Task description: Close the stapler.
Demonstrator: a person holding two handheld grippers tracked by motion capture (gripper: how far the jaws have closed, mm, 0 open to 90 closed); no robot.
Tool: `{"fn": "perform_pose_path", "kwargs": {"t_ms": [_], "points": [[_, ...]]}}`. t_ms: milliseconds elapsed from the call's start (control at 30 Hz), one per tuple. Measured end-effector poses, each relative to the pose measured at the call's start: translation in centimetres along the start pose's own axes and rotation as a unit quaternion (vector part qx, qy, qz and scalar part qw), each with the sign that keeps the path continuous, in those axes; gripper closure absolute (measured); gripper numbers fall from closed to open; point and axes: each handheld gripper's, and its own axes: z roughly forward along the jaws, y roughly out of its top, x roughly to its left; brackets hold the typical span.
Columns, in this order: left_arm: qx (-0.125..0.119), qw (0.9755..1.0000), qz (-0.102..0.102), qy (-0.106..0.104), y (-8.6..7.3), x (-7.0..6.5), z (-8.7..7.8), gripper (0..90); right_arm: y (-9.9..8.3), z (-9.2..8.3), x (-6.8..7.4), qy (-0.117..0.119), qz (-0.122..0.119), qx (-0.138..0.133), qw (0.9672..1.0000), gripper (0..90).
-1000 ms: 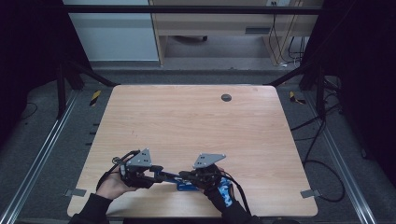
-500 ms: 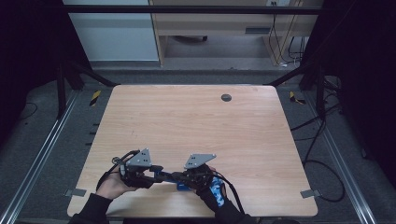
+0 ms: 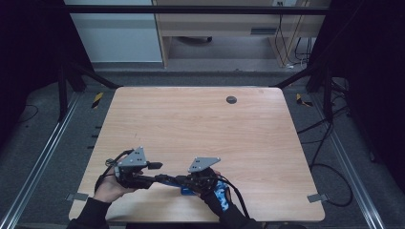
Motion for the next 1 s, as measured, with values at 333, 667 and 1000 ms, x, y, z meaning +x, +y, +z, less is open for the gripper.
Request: {"fn": "perform_pose_path", "kwargs": {"t_ms": [333,667,1000], "points": [[-0.040,0.9920,-0.067,0.100,-1.5,2.0,-0.9,52.1,0.0,-0.2,-0.1,0.004,0.004,-0.001,1.0000,90.0],[-0.043,0.9842,-0.080,0.152,-3.0,2.0,-0.4,52.4,0.0,-0.5,-0.3,0.006,0.006,-0.003,1.0000,90.0],[-0.031,0.9799,-0.094,0.173,-4.7,1.9,0.4,50.7,-0.1,-1.0,-0.4,0.008,0.010,-0.004,0.9999,90.0]]}}
